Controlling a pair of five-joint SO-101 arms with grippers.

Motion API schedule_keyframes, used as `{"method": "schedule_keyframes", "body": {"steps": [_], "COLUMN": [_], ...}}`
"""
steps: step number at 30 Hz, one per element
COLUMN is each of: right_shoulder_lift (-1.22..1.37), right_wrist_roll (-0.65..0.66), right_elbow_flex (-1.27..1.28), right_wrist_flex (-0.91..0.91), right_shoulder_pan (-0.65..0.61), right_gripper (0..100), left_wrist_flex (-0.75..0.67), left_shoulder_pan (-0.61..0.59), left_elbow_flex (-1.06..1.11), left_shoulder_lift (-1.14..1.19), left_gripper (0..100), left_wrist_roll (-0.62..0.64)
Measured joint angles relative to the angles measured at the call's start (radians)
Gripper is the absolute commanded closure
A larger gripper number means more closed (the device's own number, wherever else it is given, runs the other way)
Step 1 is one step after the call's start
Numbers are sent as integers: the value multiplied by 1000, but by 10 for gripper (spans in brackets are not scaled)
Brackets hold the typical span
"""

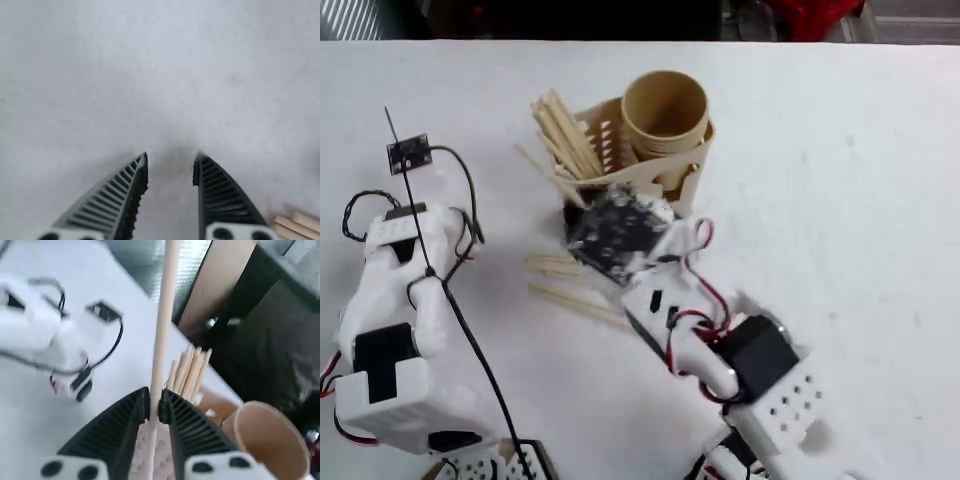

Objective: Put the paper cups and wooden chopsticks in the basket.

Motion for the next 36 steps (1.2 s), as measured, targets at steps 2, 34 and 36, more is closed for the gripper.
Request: {"method": "schedule_keyframes", "body": {"steps": [2,34,36], "right_shoulder_lift": [31,482,460], "right_wrist_roll": [-17,-106,-106], "right_elbow_flex": [-40,-55,-55], "right_wrist_flex": [-106,-503,-473], "right_shoulder_pan": [0,130,130], "right_gripper": [978,913,932], "left_wrist_flex": [0,0,0], "left_shoulder_pan": [0,0,0], "left_elbow_flex": [0,0,0], "left_shoulder_lift": [0,0,0], "left_gripper": [831,831,831], "left_wrist_roll": [0,0,0]}}
